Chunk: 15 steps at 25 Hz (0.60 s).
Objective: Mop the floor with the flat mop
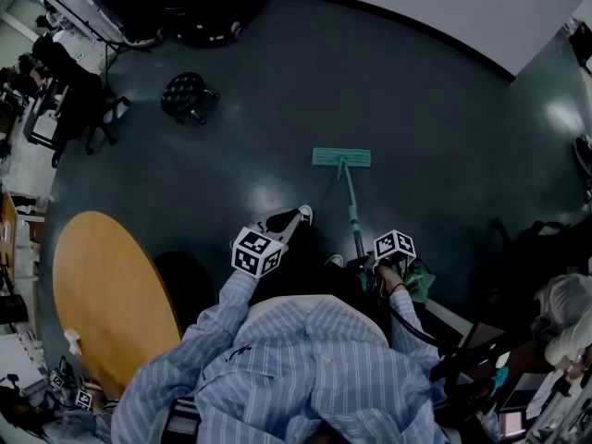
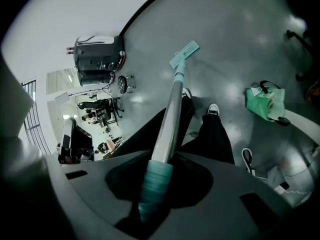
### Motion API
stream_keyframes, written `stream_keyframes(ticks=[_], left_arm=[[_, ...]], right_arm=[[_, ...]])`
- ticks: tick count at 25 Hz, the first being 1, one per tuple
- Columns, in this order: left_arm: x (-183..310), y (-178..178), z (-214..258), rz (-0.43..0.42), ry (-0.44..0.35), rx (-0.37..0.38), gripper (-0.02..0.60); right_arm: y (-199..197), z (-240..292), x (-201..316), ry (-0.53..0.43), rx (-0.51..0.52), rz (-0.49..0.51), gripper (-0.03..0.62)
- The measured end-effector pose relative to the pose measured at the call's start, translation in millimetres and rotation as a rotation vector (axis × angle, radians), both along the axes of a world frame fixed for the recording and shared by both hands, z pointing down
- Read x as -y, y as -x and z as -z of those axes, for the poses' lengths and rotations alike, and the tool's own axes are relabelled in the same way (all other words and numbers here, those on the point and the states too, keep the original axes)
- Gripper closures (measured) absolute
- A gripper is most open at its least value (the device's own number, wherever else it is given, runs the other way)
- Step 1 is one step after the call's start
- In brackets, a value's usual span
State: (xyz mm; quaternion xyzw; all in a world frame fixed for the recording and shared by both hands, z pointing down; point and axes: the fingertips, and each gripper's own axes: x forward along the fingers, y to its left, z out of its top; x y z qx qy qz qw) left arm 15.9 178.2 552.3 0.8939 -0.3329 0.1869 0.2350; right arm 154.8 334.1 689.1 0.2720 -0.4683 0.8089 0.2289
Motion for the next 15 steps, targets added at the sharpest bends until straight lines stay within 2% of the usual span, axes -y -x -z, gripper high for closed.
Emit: stream_keyframes(ticks=[4, 9, 15], left_arm=[[33.2, 9.1, -9.8, 0.045, 0.021, -0.02, 0.568], [85.8, 15.8, -30.0, 0.046, 0.041, -0.029, 0.568], [183.3, 39.1, -30.1, 0.078, 0.072, -0.046, 0.568]], right_arm=[[-0.1, -3.5, 33.4, -0.007, -0.005, 0.011, 0.511], [-2.4, -13.0, 88.0, -0.015, -0.019, 0.014, 0.511], [4.9, -6.7, 192.0, -0.005, -0.025, 0.006, 0.511]])
